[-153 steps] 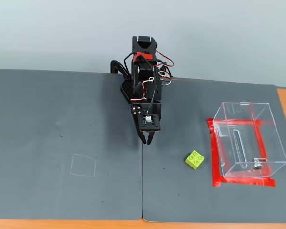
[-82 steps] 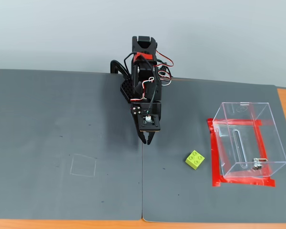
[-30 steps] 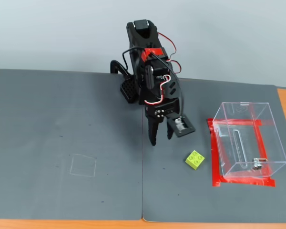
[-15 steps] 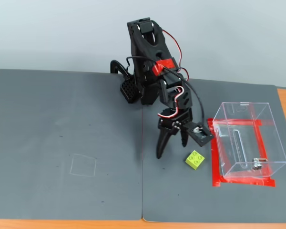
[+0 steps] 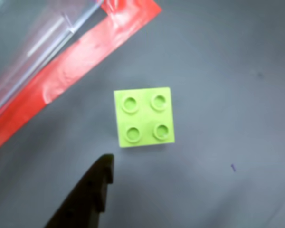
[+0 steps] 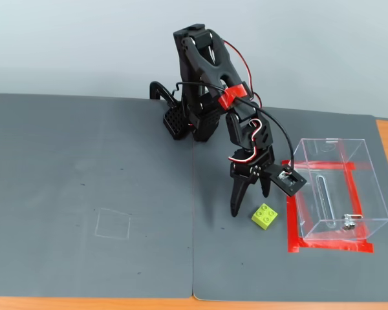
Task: Pick the green lego block and place it into the transparent box
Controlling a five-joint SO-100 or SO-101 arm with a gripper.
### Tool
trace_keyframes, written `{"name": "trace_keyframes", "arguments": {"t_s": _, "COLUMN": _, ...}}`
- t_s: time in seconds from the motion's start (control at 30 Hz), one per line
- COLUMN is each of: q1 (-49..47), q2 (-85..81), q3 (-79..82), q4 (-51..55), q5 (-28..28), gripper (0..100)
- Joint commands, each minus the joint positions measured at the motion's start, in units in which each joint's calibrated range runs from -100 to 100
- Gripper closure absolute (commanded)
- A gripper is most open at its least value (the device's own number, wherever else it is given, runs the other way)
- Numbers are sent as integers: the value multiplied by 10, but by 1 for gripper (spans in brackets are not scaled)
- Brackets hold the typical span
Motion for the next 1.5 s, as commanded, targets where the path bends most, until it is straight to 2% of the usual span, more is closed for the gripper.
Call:
{"name": "trace_keyframes", "arguments": {"t_s": 0.0, "q1": -8, "q2": 21, "q3": -47, "q4": -8, "q5": -10, "gripper": 54}}
{"name": "trace_keyframes", "arguments": {"t_s": 0.37, "q1": -25, "q2": 127, "q3": -80, "q4": -83, "q5": -28, "gripper": 54}}
{"name": "trace_keyframes", "arguments": {"t_s": 0.93, "q1": -25, "q2": 224, "q3": -147, "q4": -82, "q5": -28, "gripper": 54}}
{"name": "trace_keyframes", "arguments": {"t_s": 1.47, "q1": -23, "q2": 261, "q3": -144, "q4": -83, "q5": -28, "gripper": 54}}
